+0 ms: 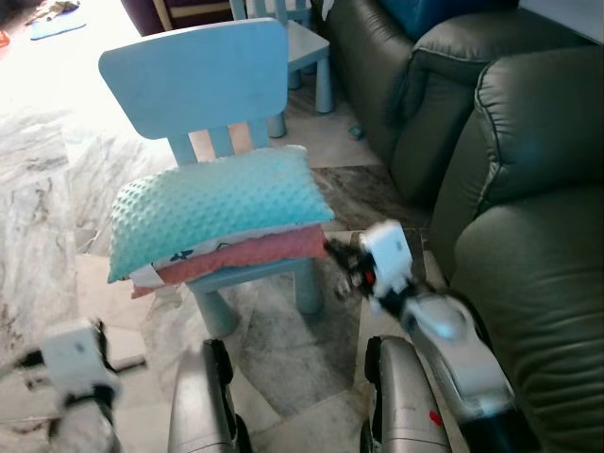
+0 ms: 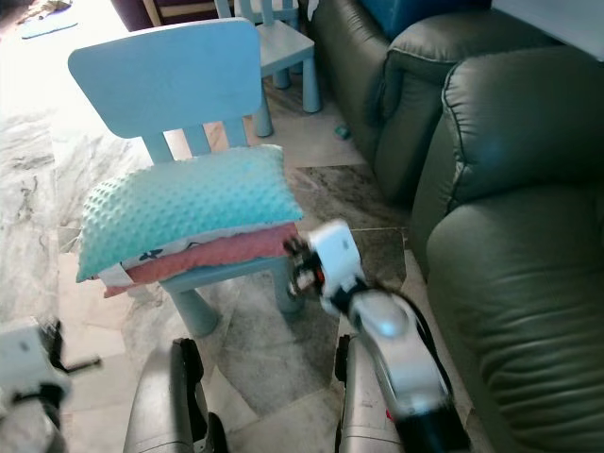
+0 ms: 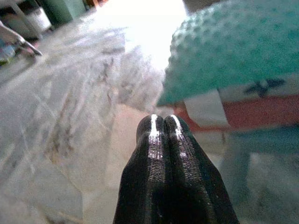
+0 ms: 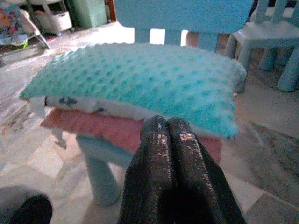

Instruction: Move the pillow to the sofa

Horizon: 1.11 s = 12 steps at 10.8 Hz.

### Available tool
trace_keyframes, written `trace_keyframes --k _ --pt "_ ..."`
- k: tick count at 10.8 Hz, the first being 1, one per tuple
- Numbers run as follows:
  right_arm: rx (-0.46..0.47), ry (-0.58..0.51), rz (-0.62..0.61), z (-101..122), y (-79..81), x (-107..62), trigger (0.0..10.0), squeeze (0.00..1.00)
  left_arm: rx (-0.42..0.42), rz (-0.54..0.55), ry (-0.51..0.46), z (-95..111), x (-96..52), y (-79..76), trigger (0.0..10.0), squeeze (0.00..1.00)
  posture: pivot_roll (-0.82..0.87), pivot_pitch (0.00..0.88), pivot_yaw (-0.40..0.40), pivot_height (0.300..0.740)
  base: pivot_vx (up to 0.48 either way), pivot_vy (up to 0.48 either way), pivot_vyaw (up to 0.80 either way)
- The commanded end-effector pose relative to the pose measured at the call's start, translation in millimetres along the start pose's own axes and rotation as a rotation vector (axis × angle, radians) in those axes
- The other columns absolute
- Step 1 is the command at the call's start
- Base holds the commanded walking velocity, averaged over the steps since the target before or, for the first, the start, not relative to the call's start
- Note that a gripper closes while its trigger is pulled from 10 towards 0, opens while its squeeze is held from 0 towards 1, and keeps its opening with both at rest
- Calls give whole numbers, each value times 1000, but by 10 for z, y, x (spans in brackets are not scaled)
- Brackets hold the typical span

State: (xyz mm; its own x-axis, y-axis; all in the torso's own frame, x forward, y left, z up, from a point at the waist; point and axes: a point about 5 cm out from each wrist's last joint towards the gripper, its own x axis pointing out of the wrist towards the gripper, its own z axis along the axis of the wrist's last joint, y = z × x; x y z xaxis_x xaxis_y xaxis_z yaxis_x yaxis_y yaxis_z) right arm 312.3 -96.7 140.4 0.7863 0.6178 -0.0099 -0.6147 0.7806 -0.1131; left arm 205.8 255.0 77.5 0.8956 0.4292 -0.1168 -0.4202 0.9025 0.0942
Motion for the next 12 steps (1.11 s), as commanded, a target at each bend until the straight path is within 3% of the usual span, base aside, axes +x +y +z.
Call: trace_keyframes --k 1,3,5,6,8,10,12 --pt "4 -11 -20 13 -54 62 10000 0 8 66 4 -21 82 189 10000 0 -142 223 59 501 0 0 0" --pt "10 -29 -3 60 -36 252 10000 0 10 128 7 -8 316 357 10000 0 -152 239 54 501 0 0 0" --pt "48 -57 60 165 109 613 10000 0 -27 151 -35 192 745 389 10000 0 -155 267 41 501 0 0 0" --pt "84 -57 76 207 143 710 10000 0 -42 143 -41 258 866 367 10000 0 -155 281 39 501 0 0 0" --pt "125 -40 123 237 241 852 10000 0 -37 152 -17 268 1023 329 10000 0 -155 306 33 501 0 0 0" --pt "100 -38 140 270 318 950 10000 0 -29 281 -3 310 1113 500 10000 0 -147 321 27 501 0 0 0" --pt "82 -91 97 425 216 992 10000 0 -92 345 -12 340 1123 762 10000 0 -147 336 26 501 0 0 0"
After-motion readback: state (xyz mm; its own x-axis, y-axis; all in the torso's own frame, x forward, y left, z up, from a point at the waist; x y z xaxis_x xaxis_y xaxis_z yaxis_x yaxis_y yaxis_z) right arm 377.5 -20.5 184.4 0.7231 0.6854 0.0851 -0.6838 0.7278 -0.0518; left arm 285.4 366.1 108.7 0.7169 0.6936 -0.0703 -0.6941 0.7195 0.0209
